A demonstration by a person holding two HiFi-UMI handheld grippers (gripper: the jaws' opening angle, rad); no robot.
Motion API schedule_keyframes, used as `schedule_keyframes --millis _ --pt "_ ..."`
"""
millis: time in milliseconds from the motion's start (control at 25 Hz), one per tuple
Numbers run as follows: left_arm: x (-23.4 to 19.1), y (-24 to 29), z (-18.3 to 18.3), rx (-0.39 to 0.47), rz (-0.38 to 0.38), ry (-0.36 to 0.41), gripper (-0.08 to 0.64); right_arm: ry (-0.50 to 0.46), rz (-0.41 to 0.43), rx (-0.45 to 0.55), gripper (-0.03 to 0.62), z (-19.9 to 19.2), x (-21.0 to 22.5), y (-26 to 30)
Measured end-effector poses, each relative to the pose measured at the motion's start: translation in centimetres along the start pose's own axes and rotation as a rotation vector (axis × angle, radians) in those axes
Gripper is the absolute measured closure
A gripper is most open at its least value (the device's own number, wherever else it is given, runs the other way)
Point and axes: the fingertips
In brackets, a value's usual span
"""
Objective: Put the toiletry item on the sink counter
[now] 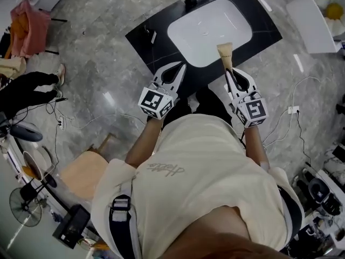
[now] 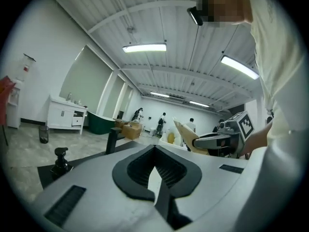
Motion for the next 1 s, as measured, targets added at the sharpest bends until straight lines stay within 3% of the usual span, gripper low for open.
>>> schedule_keyframes --millis 320,640,1000 --pt "-4.5 0.9 3.3 0.025 0.224 0.028 0.557 -0.035 0.234 0.028 0.569 2.8 1.5 7.4" --pt "-6.2 0.3 4.0 0.029 0.457 0.023 0.557 -0.050 0.437 -0.029 0.569 1.0 2.0 11.5" --pt "-6.4 -0.8 1.7 -0.017 0.582 -0.051 0.557 -0.070 0.576 -0.130 0.569 -2.7 1.8 16.0"
Point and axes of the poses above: the fingertips, and each gripper's own axes: y forward along the fingers, x to its right, z out of its top, and after that the axes turned 11 degrees about -z, right-handed
